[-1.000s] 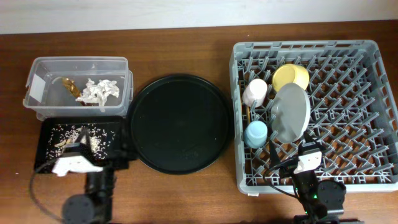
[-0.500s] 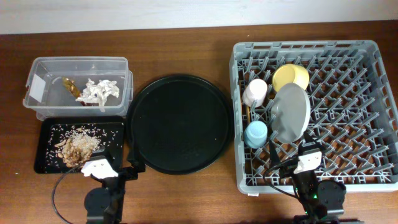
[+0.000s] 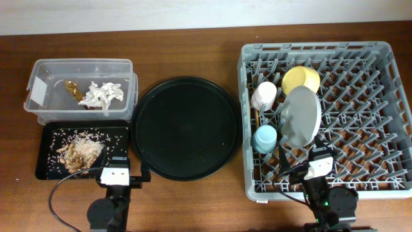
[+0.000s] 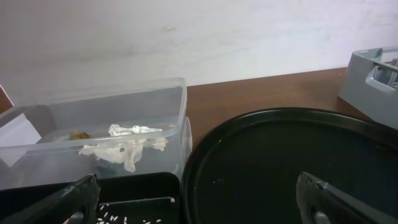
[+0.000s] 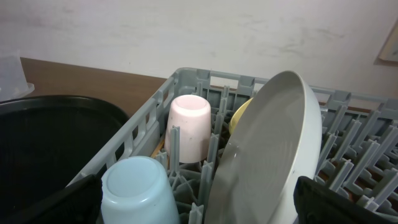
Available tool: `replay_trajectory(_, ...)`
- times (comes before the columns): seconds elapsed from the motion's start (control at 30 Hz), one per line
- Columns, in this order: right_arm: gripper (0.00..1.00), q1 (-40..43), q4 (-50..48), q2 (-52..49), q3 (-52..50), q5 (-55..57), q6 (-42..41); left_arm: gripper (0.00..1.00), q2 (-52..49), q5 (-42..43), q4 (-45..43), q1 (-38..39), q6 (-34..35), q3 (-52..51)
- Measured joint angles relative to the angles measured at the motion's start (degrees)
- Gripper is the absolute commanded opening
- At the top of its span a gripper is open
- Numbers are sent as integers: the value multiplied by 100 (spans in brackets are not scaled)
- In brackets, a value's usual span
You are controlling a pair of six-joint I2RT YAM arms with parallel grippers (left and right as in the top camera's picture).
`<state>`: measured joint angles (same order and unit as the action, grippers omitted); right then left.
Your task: Sort waste into correct bins and load items into the dishwasher rack
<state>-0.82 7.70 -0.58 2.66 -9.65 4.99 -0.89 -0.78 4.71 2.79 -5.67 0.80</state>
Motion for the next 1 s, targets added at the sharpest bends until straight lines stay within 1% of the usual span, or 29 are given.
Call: replay_trajectory(1.0, 98, 0, 0, 0, 0, 0, 0, 99, 0, 0, 0, 0, -59, 0)
